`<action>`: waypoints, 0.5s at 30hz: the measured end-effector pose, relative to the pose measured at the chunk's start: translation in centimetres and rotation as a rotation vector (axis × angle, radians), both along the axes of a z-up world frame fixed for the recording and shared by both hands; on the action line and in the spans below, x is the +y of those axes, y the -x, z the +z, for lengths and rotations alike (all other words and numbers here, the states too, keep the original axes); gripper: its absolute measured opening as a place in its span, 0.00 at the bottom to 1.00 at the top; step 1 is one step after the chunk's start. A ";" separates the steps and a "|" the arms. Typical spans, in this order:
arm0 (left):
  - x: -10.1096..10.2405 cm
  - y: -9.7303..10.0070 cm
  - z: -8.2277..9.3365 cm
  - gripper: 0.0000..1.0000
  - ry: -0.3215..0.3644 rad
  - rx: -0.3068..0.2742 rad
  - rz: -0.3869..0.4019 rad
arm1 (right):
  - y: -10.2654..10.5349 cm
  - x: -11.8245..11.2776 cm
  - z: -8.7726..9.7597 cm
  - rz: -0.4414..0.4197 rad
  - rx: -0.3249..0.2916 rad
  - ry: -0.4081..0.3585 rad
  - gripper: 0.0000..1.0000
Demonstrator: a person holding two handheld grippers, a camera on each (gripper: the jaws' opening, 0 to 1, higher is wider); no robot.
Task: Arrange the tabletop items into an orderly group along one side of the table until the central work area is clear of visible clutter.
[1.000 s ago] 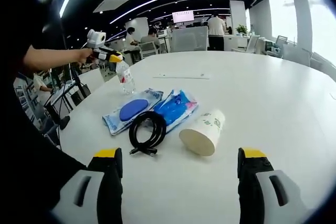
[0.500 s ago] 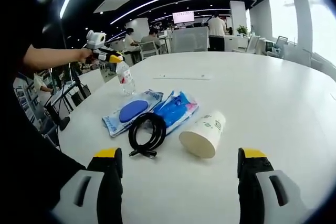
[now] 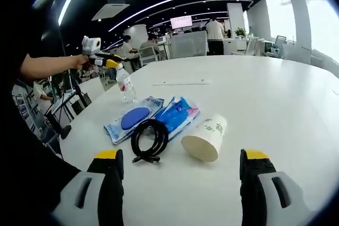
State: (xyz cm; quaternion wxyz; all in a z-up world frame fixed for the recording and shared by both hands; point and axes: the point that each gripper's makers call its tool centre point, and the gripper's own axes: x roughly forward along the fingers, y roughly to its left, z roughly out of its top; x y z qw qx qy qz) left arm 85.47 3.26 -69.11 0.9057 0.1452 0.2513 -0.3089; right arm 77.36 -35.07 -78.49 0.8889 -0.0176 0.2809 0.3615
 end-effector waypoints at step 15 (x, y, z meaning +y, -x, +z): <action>-3.3 5.4 0.8 0.50 0.052 -0.068 0.100 | -0.7 -0.3 1.3 0.025 -0.123 -0.012 0.72</action>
